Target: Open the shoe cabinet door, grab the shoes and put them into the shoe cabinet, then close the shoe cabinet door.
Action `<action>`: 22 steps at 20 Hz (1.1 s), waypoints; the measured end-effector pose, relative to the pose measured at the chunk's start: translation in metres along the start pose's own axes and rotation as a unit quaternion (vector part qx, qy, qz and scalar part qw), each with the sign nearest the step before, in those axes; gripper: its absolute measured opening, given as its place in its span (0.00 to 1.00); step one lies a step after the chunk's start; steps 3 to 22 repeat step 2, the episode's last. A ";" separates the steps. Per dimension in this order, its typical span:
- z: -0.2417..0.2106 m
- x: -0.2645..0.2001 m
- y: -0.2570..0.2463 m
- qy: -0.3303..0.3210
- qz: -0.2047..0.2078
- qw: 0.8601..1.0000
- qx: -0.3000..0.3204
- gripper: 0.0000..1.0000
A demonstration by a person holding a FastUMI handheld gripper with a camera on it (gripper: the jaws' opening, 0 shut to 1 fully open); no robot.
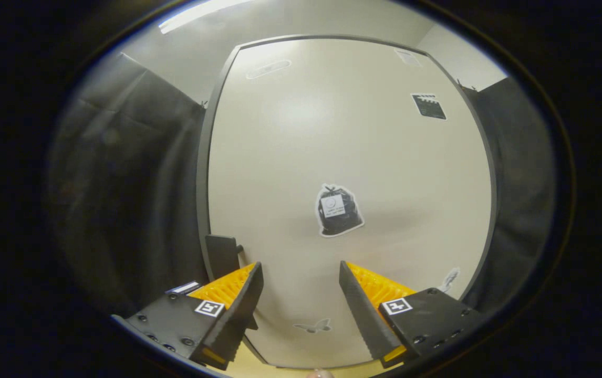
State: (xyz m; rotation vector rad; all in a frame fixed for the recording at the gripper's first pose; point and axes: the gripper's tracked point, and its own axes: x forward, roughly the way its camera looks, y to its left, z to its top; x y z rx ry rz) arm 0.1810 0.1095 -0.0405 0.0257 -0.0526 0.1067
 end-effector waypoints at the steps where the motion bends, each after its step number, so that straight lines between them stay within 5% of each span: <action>1: 0.000 0.001 0.000 -0.001 0.000 1.000 0.000 0.93; 22: -0.001 -0.001 0.000 -0.001 0.001 1.000 0.001 0.93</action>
